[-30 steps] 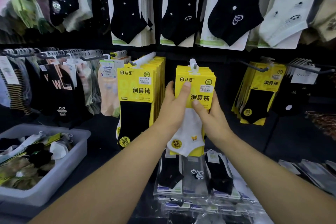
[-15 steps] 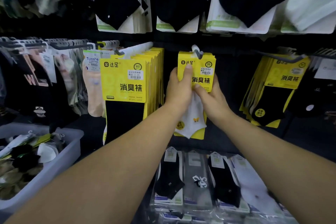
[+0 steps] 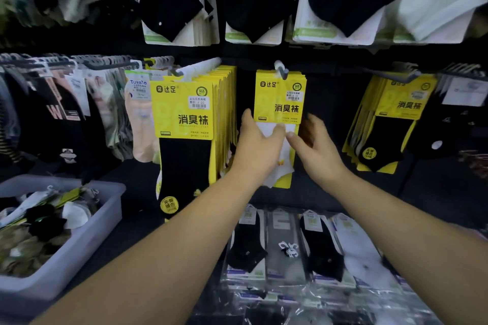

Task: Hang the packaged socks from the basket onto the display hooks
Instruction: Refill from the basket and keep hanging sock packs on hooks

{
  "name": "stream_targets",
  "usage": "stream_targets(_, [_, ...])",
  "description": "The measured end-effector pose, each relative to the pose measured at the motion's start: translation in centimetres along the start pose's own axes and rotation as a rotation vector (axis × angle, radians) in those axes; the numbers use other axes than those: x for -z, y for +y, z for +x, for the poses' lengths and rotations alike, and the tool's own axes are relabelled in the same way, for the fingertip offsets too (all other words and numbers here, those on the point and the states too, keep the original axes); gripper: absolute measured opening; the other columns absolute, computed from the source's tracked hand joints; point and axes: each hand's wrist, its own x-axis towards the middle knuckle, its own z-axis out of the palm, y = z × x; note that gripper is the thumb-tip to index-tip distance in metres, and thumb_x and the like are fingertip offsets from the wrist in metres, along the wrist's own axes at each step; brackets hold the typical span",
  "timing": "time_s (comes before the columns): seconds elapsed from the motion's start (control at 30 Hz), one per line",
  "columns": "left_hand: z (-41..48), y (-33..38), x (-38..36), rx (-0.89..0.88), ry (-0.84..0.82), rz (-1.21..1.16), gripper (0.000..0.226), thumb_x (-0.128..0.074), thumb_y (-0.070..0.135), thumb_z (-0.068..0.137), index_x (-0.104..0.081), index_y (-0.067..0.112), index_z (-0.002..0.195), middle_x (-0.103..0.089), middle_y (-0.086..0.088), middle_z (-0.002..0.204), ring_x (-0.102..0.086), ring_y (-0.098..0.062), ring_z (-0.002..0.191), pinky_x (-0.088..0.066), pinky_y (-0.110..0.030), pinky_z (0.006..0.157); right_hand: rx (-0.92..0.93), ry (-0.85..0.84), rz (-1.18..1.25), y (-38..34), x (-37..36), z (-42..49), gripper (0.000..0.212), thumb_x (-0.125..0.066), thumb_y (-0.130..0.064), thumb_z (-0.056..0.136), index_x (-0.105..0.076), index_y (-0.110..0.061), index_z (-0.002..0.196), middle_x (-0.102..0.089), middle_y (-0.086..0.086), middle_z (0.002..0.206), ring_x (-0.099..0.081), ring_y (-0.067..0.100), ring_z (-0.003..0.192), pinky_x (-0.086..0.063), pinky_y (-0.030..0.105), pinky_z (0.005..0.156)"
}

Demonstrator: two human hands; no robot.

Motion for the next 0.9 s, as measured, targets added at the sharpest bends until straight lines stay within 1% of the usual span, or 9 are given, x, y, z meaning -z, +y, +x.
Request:
stream_targets(0.07, [-3.6, -0.6, 0.7, -0.043, -0.022, -0.002, 0.058, -0.062, 0.029, 0.105, -0.034, 0.023, 0.155, -0.054, 0.001, 0.155, -0.054, -0.019, 0.141, -0.047, -0.045, 0.115, -0.042, -0.005, -0.072, 0.2, 1.0, -2.5, 0.061, -0.063, -0.036, 0.098, -0.036, -0.021, 0.151, -0.047, -0.018, 0.134, -0.049, 0.003, 0.124, -0.039, 0.019, 0.101])
stream_targets(0.13, [-7.5, -1.4, 1.5, -0.081, -0.042, 0.066, 0.043, -0.062, 0.028, 0.104, -0.044, 0.029, 0.143, -0.06, 0.01, 0.141, -0.059, -0.006, 0.127, -0.049, -0.034, 0.105, -0.071, -0.012, -0.131, 0.5, 2.1, -5.7, 0.035, -0.061, -0.037, 0.099, -0.055, -0.025, 0.131, -0.059, -0.013, 0.123, -0.057, 0.001, 0.11, -0.041, 0.008, 0.086])
stream_targets(0.2, [-11.1, -2.9, 2.5, -0.047, -0.069, 0.132, 0.048, -0.062, 0.028, 0.105, -0.045, 0.024, 0.149, -0.055, 0.009, 0.144, -0.053, -0.004, 0.131, -0.043, -0.024, 0.106, -0.11, -0.058, -0.18, 0.8, 3.1, -9.8, 0.007, -0.059, -0.036, 0.1, -0.064, -0.031, 0.1, -0.067, -0.011, 0.097, -0.061, -0.003, 0.087, -0.042, 0.004, 0.067])
stream_targets(0.33, [-18.0, -6.6, 5.0, 0.156, -0.21, 0.164, 0.018, -0.06, 0.016, 0.106, -0.057, 0.024, 0.121, -0.061, 0.003, 0.114, -0.06, 0.016, 0.089, -0.048, -0.004, 0.076, -0.227, -0.241, -0.26, 1.8, 3.9, -18.9, 0.016, -0.064, -0.022, 0.097, -0.067, -0.029, 0.084, -0.07, -0.001, 0.08, -0.063, 0.009, 0.071, -0.049, 0.021, 0.069])
stream_targets(0.47, [-25.3, -12.6, 7.1, 0.318, -0.357, 0.403, 0.011, -0.061, 0.015, 0.104, -0.064, 0.015, 0.115, -0.065, 0.0, 0.099, -0.062, -0.015, 0.089, -0.048, -0.014, 0.076, -0.344, -0.496, -0.331, 3.8, 2.5, -28.0, 0.018, -0.064, -0.012, 0.096, -0.067, -0.024, 0.083, -0.067, -0.003, 0.079, -0.06, 0.004, 0.071, -0.047, 0.02, 0.069])
stream_targets(0.53, [-29.0, -15.8, 8.2, 0.403, -0.401, 0.512, 0.014, -0.063, 0.016, 0.103, -0.066, 0.012, 0.116, -0.066, 0.001, 0.099, -0.064, -0.02, 0.095, -0.052, -0.018, 0.082, -0.405, -0.626, -0.383, 5.8, 1.4, -32.4, 0.007, -0.066, -0.018, 0.096, -0.068, -0.021, 0.09, -0.068, -0.003, 0.086, -0.063, 0.009, 0.079, -0.05, 0.022, 0.073])
stream_targets(0.67, [-35.2, -20.7, 10.6, 0.469, -0.349, 0.787, 0.047, -0.065, 0.027, 0.1, -0.056, 0.014, 0.145, -0.057, -0.011, 0.141, -0.051, -0.032, 0.135, -0.044, -0.039, 0.108, -0.518, -0.805, -0.421, 9.5, -1.9, -39.7, 0.007, -0.063, -0.02, 0.098, -0.068, -0.018, 0.102, -0.069, -0.001, 0.102, -0.067, 0.02, 0.103, -0.052, 0.034, 0.087])
stream_targets(0.8, [-38.1, -23.8, 12.8, 0.616, -0.236, 0.745, 0.05, -0.065, 0.024, 0.096, -0.051, 0.003, 0.139, -0.054, -0.02, 0.136, -0.047, -0.04, 0.132, -0.044, -0.049, 0.108, -0.501, -0.931, -0.53, 12.7, -5.2, -42.7, 0.026, -0.056, -0.023, 0.103, -0.062, -0.013, 0.127, -0.063, 0.008, 0.132, -0.047, 0.025, 0.137, -0.042, 0.035, 0.109])
stream_targets(0.9, [-39.6, -25.9, 13.7, 0.691, -0.209, 0.637, 0.047, -0.062, 0.027, 0.099, -0.047, 0.009, 0.139, -0.066, -0.014, 0.129, -0.061, -0.039, 0.121, -0.052, -0.048, 0.099, -0.354, -0.853, -0.719, 15.0, -6.8, -42.1, 0.041, -0.056, -0.031, 0.102, -0.056, -0.014, 0.14, -0.055, 0.006, 0.145, -0.044, 0.028, 0.137, -0.034, 0.039, 0.115])
